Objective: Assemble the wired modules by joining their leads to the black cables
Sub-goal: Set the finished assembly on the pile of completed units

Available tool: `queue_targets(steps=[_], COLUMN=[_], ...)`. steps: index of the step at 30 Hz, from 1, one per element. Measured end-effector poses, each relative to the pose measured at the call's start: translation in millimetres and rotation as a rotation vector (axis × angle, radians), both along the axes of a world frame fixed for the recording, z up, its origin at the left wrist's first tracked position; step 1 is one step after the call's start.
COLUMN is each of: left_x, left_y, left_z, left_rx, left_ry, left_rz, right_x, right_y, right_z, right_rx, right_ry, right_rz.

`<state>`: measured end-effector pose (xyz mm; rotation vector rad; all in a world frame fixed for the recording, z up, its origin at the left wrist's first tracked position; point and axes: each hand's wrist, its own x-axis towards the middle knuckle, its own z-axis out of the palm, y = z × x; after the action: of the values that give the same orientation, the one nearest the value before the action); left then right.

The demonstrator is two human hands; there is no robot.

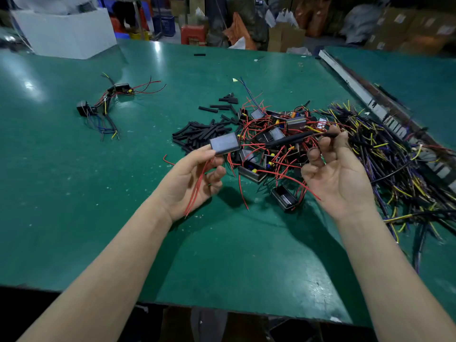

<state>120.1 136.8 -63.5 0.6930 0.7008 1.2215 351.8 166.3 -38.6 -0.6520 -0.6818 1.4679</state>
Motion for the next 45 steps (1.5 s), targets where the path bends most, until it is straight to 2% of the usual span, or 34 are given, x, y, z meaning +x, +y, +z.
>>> queue_targets(steps=[4,9,14,17,21,24,31,38,45], left_x=[2.3,1.7,0.7,4.3,7.4,7.7,10.1,6.3,8.1], left_y=[-1.4,-2.5,-5.0,-5.4,-5.0,-5.4,-8.0,-1.5,-0.6], left_z=[1.1,2.1,3.2,4.4,6.0,5.0,2.2,1.8,-2.8], left_rx=[0.004,0.006,0.028,-0.035,-0.129,-0.179,-0.100,-0.019,0.167], left_ry=[0.079,0.057,0.022,0.044,0.101,0.144,0.239,0.309,0.506], left_rz=[0.004,0.041,-0.091,-0.110,-0.055,-0.128,-0.277,0.013,0.264], right_x=[-0.9,-0.3,-1.4,-1.4,-3.9,-5.1,-6.5,-6.6,-6.9], right_y=[-1.3,-3.1,-4.2,-4.3,-4.0,-3.8,-3.3,-3.6,-3.6], right_z=[0.2,2.3,2.6,2.3,0.7,-1.0,-3.3,-3.9,-4.7], right_rx=[-0.023,-0.037,-0.026,-0.006,0.016,0.046,0.076,0.044,0.035], right_ry=[0.012,0.049,0.070,0.063,0.023,-0.042,-0.175,-0.322,-0.421], right_rz=[0.001,0.015,0.049,0.079,0.103,0.110,0.109,0.058,0.026])
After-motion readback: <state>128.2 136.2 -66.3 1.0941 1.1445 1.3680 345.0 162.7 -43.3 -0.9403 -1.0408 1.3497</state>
